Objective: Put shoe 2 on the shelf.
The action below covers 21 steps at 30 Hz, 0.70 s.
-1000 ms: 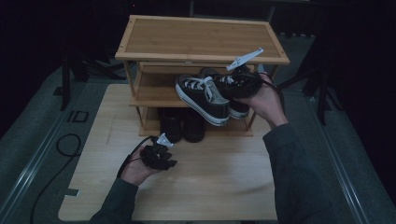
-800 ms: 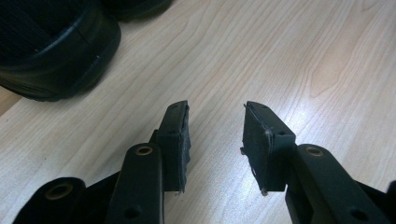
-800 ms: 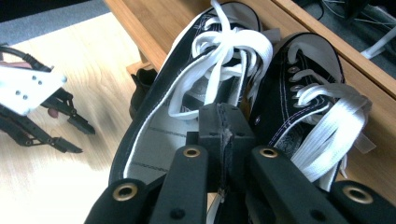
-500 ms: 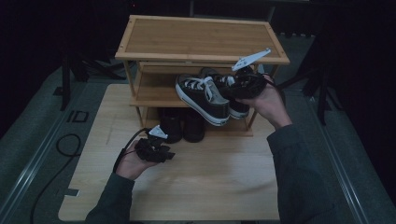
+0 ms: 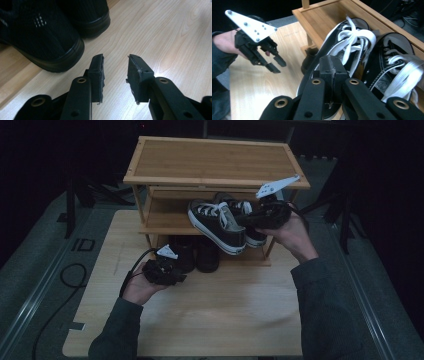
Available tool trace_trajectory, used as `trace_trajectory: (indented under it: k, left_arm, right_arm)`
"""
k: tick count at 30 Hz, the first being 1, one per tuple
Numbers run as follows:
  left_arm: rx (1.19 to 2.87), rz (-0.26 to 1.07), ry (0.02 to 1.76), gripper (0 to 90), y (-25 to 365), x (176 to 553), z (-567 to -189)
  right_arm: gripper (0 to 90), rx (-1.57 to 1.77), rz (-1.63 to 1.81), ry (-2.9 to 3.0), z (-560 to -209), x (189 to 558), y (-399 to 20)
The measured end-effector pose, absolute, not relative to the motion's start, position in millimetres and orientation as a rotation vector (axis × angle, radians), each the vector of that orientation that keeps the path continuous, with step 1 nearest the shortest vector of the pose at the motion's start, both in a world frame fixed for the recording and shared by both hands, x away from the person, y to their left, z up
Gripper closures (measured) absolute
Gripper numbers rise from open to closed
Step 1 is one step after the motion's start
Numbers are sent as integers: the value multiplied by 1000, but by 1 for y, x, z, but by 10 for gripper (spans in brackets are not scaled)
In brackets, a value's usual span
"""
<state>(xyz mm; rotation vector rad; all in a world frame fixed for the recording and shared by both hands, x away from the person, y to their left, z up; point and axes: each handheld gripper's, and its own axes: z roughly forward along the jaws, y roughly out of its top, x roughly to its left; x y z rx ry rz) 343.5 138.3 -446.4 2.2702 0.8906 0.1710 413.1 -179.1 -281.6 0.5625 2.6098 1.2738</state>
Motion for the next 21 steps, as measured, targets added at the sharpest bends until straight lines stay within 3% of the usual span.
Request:
trace_trajectory:
  k: [21]
  left_arm:
    - [2278,251,895,778,130,363,-413]
  right_arm:
    - [900,405,1295,2683,-293,385,-174]
